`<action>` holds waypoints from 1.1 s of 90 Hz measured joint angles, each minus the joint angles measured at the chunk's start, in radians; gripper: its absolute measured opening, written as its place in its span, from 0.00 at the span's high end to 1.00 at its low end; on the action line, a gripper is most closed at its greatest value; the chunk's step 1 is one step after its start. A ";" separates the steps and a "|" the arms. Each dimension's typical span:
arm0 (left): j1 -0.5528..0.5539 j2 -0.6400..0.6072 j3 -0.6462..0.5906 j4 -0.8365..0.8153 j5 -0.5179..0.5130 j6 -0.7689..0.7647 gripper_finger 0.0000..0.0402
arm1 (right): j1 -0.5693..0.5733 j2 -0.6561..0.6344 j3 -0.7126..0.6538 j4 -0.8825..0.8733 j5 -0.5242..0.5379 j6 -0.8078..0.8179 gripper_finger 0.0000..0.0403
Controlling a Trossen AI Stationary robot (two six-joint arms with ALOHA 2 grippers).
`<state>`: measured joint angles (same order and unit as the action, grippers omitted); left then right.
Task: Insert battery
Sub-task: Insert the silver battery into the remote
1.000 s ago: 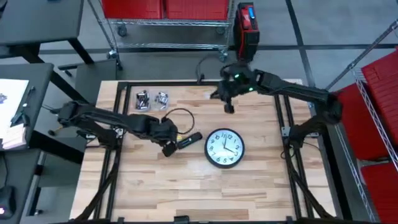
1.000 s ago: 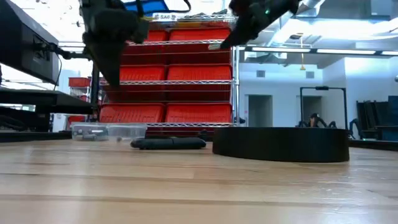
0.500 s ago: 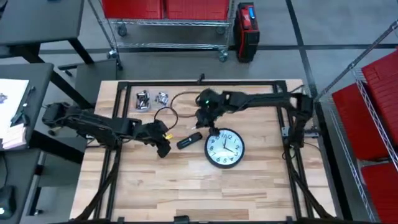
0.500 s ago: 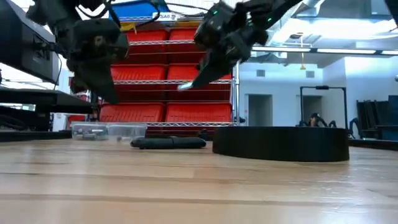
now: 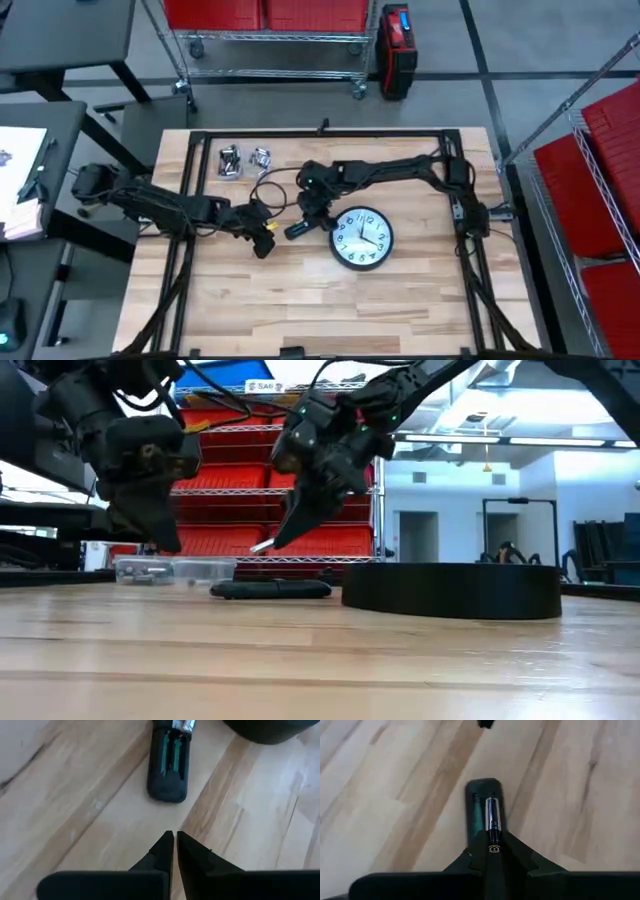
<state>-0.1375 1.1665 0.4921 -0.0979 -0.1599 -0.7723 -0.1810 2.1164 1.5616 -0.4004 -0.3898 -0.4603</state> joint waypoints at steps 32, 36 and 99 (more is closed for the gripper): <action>-0.006 0.105 -0.056 0.208 -0.051 -0.037 0.99 | 0.023 0.049 -0.001 0.038 0.015 0.028 0.95; -0.006 0.133 -0.057 0.227 -0.051 -0.037 0.99 | 0.026 0.049 -0.001 0.043 0.035 0.031 0.95; -0.006 0.314 -0.055 0.441 -0.053 -0.084 0.99 | 0.050 0.049 -0.001 0.041 0.133 -0.042 0.95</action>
<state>-0.1436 1.4802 0.4366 0.3434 -0.2127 -0.8567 -0.1307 2.1654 1.5604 -0.3594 -0.2573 -0.5023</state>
